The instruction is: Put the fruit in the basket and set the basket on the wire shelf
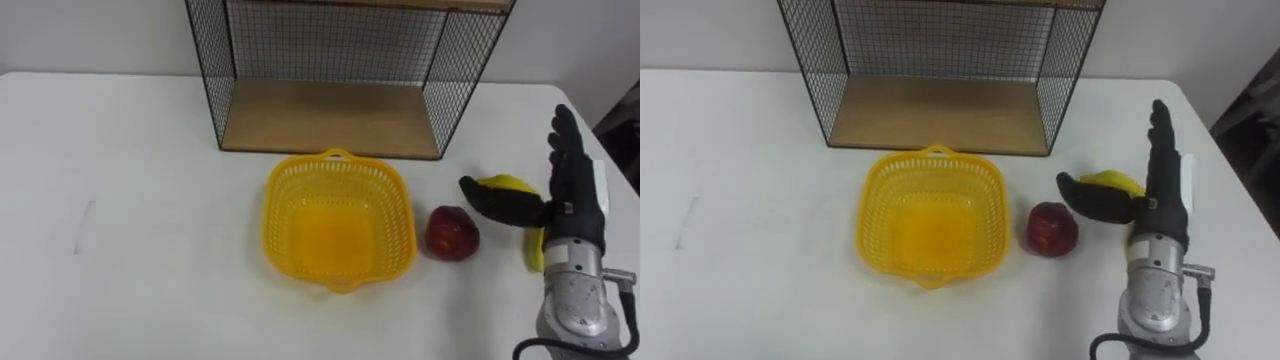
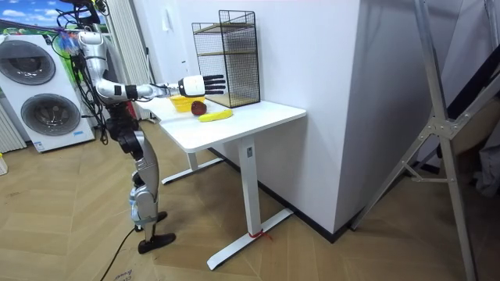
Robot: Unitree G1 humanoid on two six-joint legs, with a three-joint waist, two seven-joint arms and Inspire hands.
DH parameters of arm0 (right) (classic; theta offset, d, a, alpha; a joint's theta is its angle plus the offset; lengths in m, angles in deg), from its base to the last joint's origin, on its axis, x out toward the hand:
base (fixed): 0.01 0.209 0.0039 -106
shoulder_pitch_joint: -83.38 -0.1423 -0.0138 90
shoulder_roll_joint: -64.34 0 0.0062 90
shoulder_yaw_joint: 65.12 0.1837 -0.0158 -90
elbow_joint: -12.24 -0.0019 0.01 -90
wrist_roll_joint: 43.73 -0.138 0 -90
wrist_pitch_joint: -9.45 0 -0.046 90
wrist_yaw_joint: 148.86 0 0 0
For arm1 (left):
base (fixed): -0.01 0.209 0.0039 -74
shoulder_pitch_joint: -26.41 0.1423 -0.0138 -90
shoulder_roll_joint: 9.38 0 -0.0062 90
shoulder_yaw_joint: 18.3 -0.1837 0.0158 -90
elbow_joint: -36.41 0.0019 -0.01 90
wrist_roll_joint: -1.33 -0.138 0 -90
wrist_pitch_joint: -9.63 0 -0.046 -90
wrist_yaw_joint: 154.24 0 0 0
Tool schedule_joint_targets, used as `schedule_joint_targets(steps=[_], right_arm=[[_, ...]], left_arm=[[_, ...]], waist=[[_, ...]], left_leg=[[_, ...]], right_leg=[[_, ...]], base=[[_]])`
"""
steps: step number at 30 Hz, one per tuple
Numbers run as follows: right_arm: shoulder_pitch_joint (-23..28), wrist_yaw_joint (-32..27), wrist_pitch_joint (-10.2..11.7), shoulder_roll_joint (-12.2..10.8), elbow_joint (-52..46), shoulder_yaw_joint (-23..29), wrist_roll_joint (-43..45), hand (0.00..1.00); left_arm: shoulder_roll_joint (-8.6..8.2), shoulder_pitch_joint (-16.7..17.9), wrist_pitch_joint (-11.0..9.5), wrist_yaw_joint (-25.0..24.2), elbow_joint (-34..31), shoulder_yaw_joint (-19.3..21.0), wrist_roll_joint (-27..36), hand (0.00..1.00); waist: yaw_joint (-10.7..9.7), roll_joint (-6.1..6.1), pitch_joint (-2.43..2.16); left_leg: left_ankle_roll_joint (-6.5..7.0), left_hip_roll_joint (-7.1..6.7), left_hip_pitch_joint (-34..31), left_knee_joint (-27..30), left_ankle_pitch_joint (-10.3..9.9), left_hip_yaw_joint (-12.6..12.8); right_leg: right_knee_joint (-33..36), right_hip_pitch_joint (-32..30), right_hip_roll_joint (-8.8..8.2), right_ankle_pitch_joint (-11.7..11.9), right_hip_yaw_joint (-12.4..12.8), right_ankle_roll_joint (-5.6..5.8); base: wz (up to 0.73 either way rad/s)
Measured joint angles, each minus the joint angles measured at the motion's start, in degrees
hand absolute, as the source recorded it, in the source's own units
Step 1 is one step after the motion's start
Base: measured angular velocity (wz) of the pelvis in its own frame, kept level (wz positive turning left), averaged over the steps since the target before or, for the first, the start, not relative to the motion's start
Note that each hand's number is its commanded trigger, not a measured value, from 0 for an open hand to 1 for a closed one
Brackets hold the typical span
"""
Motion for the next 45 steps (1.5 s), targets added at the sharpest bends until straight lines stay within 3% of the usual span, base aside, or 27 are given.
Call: schedule_joint_targets(steps=[18, 23, 29, 38, 45], right_arm=[[1.5, 5.6, 0.1, -0.3, 2.5, -4.1, 2.2, 0.00], [1.7, 6.6, 0.1, -0.4, 3.8, -4.1, 2.3, 0.00], [1.8, 7.9, 0.1, -1.2, 4.6, -4.1, 2.4, 0.00], [1.8, 8.8, 0.1, -1.6, 8.7, -4.1, 4.4, 0.00], [1.7, 11.3, 1.6, -1.5, 12.0, -4.2, 9.5, 0.00]], left_arm=[[-0.03, -0.3, -0.5, 1.4, 0.2, -0.3, 0.1, 0.00], [-0.05, -0.2, -0.4, 1.4, 0.2, -0.3, 0.0, 0.00], [-0.14, -0.1, -0.4, 1.4, 1.3, -0.4, 0.0, 0.00], [-0.18, 0.2, -0.3, 1.3, 1.8, -0.3, 0.0, 0.00], [-0.09, 0.0, -0.3, 1.3, 1.3, -0.3, 0.0, 0.00]], waist=[[-0.1, 0.69, 0.06], [-0.2, 1.09, -0.28], [-0.3, 1.18, -0.34], [-0.1, 0.83, -0.29], [-0.2, -0.50, -0.41]], left_leg=[[-0.02, 0.01, 0.3, -0.2, 0.0, -0.1], [-0.02, 0.00, 0.3, -0.2, 0.0, -0.1], [-0.02, -0.01, 0.3, -0.1, 0.0, -0.2], [-0.02, 0.00, -0.1, -0.2, 0.0, -0.6], [-0.02, -0.02, 0.0, -0.2, 0.0, -0.6]], right_leg=[[-1.0, 0.7, 0.00, 0.2, -0.4, 0.01], [-0.9, 0.8, 0.02, 0.2, -0.4, 0.00], [-0.9, 0.8, 0.02, 0.2, -0.5, 0.00], [-0.9, 0.6, -0.05, 0.2, -1.0, 0.01], [-0.9, 0.6, -0.01, 0.2, -1.0, 0.01]], base=[[0.00], [0.00], [0.00], [0.02], [0.00]])
